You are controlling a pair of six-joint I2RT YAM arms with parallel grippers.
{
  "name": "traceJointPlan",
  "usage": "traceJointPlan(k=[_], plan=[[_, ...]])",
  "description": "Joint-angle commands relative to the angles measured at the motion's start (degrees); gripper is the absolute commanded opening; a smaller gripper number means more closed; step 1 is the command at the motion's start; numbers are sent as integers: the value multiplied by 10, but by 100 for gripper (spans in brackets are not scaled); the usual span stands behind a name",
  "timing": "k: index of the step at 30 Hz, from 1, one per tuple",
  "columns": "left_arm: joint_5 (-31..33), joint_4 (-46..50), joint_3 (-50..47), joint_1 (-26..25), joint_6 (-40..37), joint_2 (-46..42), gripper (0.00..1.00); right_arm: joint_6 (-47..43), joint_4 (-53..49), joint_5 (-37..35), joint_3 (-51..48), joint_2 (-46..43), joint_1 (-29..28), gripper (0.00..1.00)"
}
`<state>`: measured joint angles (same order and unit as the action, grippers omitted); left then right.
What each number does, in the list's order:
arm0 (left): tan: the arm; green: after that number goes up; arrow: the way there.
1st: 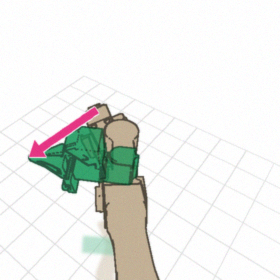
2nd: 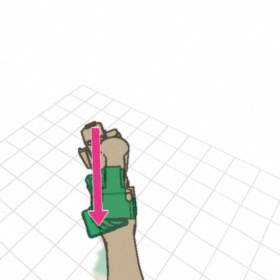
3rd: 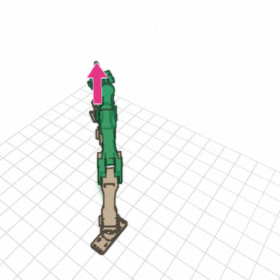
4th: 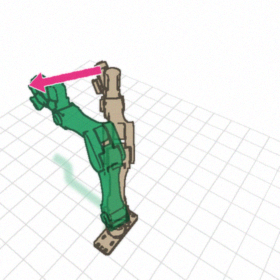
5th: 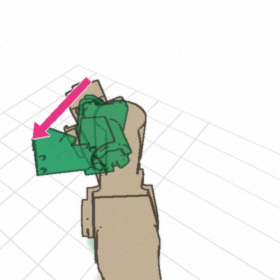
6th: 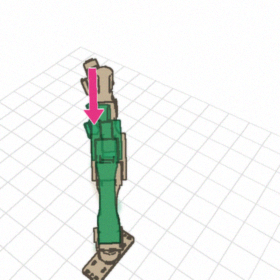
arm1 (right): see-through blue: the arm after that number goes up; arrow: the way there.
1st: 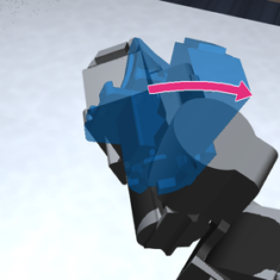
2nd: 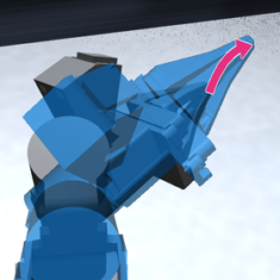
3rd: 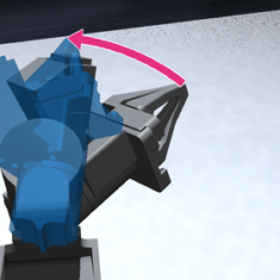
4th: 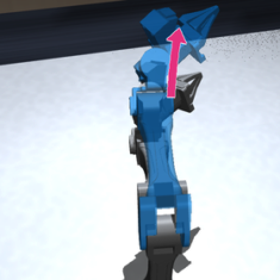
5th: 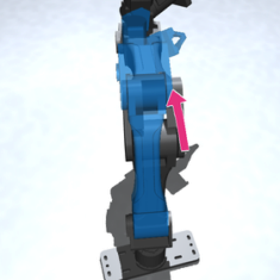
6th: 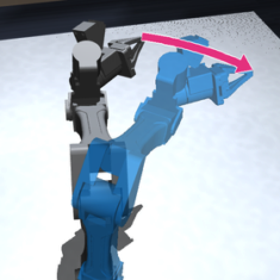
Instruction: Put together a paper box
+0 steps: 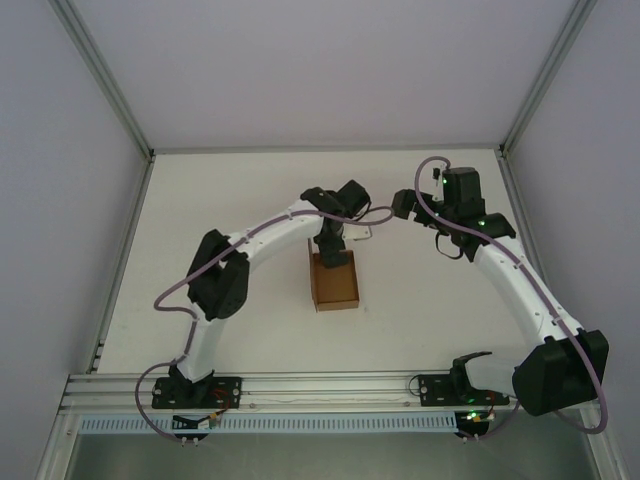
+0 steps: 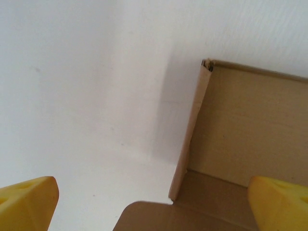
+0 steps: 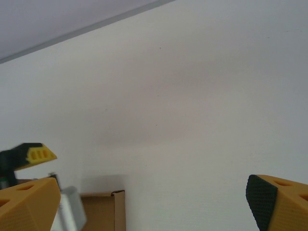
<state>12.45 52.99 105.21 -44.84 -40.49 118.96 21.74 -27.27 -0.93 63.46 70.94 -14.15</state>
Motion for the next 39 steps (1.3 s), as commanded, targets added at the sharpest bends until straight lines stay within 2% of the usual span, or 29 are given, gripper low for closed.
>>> traceJointPlan(k=[1,4,8,11,13,16,19,25,28,31,35,39], plan=[[-54,-63,-26,25,32,-60,100,-47,1,37,-2,-5,9,100],[-114,-181,-94,86,130,-152,100,-92,0,72,13,17,14,100],[-127,-278,-190,165,272,-266,100,-193,30,206,12,51,13,100],[-44,-313,-260,192,380,-335,100,-297,39,280,16,95,-11,100],[-2,-317,-307,213,458,-370,100,-375,22,283,31,141,-44,100],[21,-319,-374,241,516,-400,100,-483,-29,265,80,226,-94,98],[22,-302,-407,247,535,-412,100,-541,-32,253,118,299,-121,96],[11,-296,-438,247,561,-423,100,-593,-69,312,182,398,-126,83],[18,-286,-440,247,564,-420,100,-609,-98,306,198,428,-138,78],[18,-288,-445,248,563,-420,100,-596,-83,283,199,445,-143,67],[20,-302,-446,248,554,-407,100,-567,-55,248,199,452,-149,58],[19,-293,-429,248,552,-393,100,-546,-50,217,201,458,-159,42]])
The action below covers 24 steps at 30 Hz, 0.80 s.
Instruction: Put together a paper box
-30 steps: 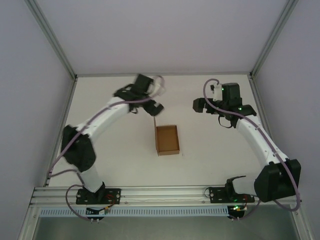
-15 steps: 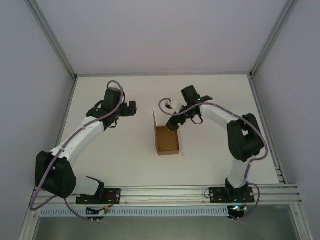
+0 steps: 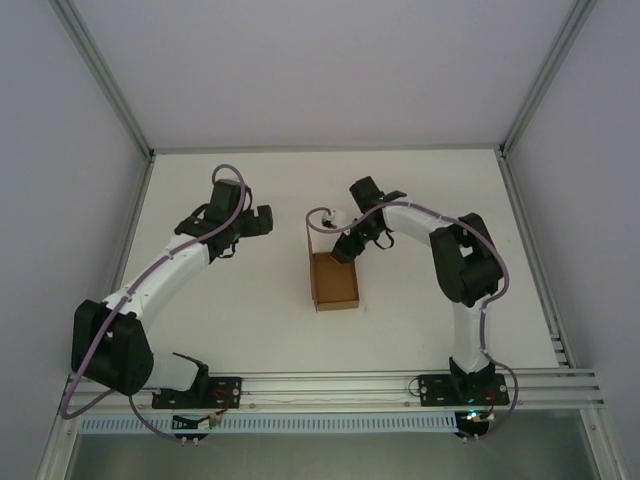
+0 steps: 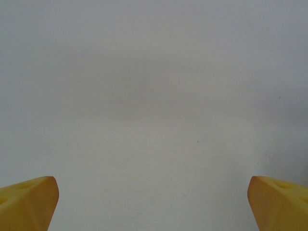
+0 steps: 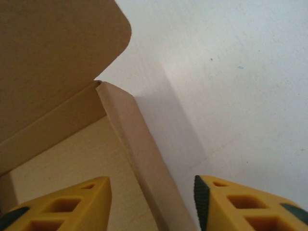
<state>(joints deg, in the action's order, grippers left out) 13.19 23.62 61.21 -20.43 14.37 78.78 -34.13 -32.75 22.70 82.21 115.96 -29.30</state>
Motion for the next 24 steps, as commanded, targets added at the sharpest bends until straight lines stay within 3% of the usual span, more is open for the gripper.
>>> traceJointPlan(k=[1,3,7,10,12,15,17,18,21,24], plan=[[13,0,13,3,3,10,100,19,2,-30,13,9,-10,37],[15,1,15,3,2,9,100,37,12,-55,5,5,-13,21],[17,-2,11,3,6,-3,100,129,65,-130,-20,-22,-17,10],[25,3,13,3,16,-9,100,313,118,-241,-37,-55,-25,10],[35,4,14,3,27,-13,100,533,83,-343,-36,-70,-27,9],[31,-8,10,3,29,-21,100,691,46,-392,-59,-81,-50,10],[27,-14,9,3,24,-21,100,747,9,-428,-55,-76,-71,11],[16,-15,10,3,16,-18,100,768,-22,-432,-44,-69,-76,16],[-37,-21,16,3,-14,-5,100,823,-106,-433,-15,-55,-82,18],[-109,-34,19,2,-45,11,100,822,-100,-424,-35,-67,-91,22]])
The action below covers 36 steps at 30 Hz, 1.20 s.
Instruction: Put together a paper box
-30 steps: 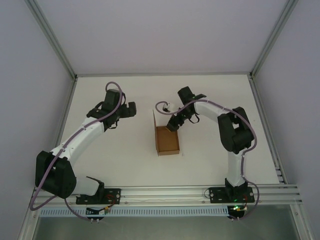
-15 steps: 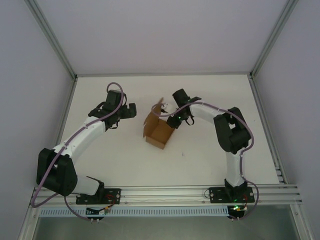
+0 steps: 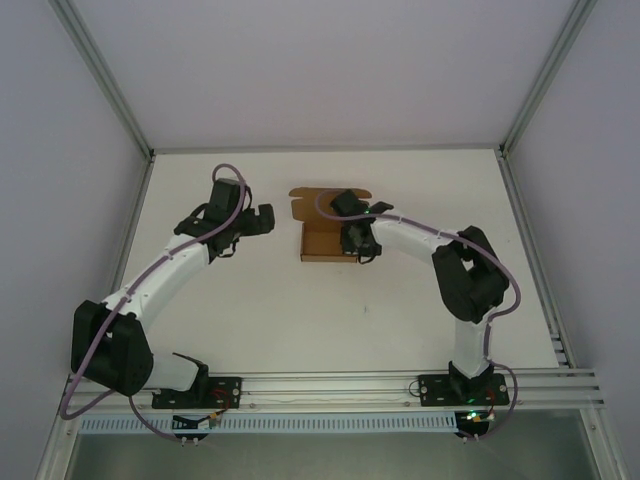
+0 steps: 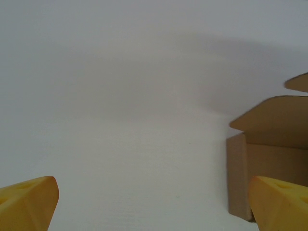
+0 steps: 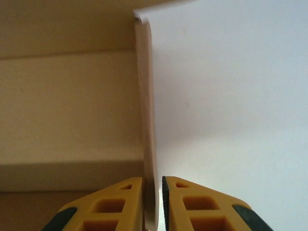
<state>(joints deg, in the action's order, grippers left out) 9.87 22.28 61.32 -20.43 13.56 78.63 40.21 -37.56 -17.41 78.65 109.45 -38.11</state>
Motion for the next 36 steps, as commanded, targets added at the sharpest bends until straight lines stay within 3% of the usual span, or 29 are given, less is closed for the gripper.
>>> traceJointPlan(k=[1,6,11,13,16,18,22,27,32,36], plan=[[-108,-32,15,2,-51,16,100,77,-46,-17,-5,-6,-3,25],[-234,-58,29,0,-167,47,100,1,-21,-46,-8,-60,-3,46],[-266,-4,128,1,-256,120,100,-221,41,-19,-9,-117,12,80],[-269,36,169,1,-301,149,100,-308,42,16,4,-114,35,86],[-253,67,210,2,-361,187,100,-436,47,153,33,-100,95,92],[-254,106,252,1,-386,217,100,-514,40,233,62,-84,130,93],[-301,209,334,2,-468,274,97,-654,-18,303,146,-33,173,94],[-295,262,394,2,-523,325,92,-792,-163,363,264,41,197,87],[-280,286,445,1,-542,372,84,-828,-225,388,337,92,199,73],[-279,303,473,1,-549,395,64,-844,-248,412,362,111,199,66]])
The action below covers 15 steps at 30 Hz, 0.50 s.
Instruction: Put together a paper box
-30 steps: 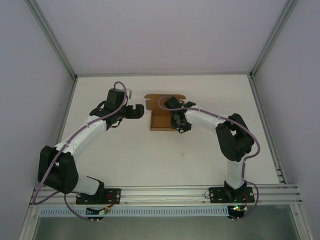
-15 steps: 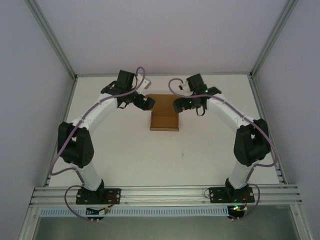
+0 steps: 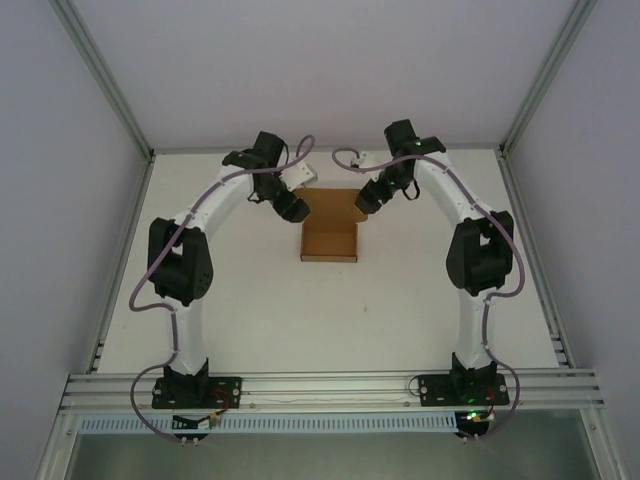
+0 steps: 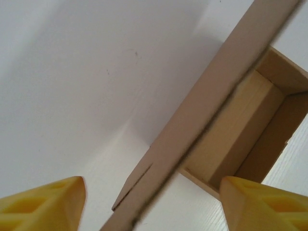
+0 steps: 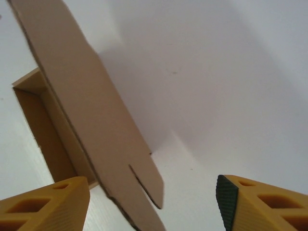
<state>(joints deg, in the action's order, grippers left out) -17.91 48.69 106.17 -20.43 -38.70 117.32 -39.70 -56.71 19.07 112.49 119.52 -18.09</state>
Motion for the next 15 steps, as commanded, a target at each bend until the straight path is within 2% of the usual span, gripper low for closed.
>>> traceJointPlan(k=[1,7,13,15], plan=[[-5,43,28,1,-29,11,58,-45,-58,47,27,15,-1,63],[-10,40,26,0,-28,10,38,-36,-67,19,47,40,-2,32],[-5,32,22,-4,-18,3,17,-24,-67,29,50,40,-1,17],[0,20,17,-6,-1,0,5,-12,-66,32,49,40,-2,11]])
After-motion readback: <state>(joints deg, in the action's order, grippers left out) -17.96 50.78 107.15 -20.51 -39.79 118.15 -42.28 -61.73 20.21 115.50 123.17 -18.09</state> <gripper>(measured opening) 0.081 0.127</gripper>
